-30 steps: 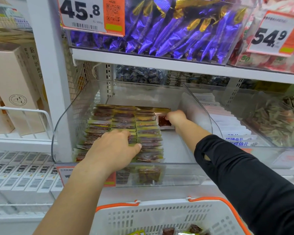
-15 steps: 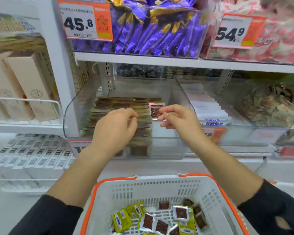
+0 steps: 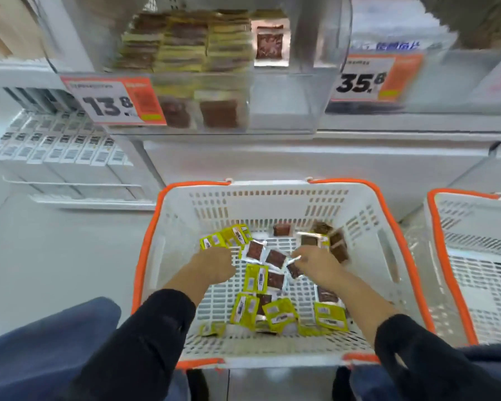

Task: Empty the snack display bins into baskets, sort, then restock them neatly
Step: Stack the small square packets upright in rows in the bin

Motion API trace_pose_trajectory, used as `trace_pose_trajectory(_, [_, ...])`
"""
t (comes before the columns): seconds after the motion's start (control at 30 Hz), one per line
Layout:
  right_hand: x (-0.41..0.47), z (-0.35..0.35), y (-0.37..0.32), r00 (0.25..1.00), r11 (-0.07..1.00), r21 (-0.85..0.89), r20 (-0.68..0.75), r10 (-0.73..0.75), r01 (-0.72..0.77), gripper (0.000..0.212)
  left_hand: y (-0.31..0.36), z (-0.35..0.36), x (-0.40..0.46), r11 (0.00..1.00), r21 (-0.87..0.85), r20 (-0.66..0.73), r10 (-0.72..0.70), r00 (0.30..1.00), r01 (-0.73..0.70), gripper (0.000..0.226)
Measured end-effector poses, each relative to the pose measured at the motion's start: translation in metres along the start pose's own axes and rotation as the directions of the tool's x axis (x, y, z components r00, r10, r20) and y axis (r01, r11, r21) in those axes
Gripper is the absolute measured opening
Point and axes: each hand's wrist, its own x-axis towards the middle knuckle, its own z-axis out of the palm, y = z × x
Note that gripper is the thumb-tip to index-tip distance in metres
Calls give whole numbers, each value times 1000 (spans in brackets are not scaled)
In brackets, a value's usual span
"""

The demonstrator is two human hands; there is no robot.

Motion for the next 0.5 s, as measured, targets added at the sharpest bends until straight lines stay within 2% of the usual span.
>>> trace_pose_trajectory(0.1, [9,39,43,940,976,-208,315,128,-63,41,-7,54,26,999,-6,241,-45,970,48,42])
trace_pose_trajectory(0.17, [11,61,61,916,971,-220,364,169,-92,52,-9,80,37,991,-50,263,-106,959,123,41])
trace_pose_trajectory(0.2, [13,69,66,924,972,-208,338,177,-110,55,-9,87,40,984,-86,219,-133,967,155,39])
trace_pose_trajectory(0.27, [21,80,66,956,973,-202,247,159,-110,53,-8,89,48,959,-194,18,-206,978,205,47])
trace_pose_trajectory(0.33, [37,83,56,987,981,-163,104,121,-103,46,-7,77,60,928,-308,-202,-280,939,210,55])
trace_pose_trajectory(0.37, [46,83,50,994,988,-112,18,107,-104,45,-7,69,68,906,-369,-262,-318,911,210,58])
trace_pose_trajectory(0.43, [65,81,40,985,992,1,-126,121,-122,50,-10,55,85,829,-514,-288,-410,865,222,62])
trace_pose_trajectory(0.5, [81,80,34,973,982,52,-136,185,-180,60,-18,47,104,706,-659,-217,-509,833,259,65])
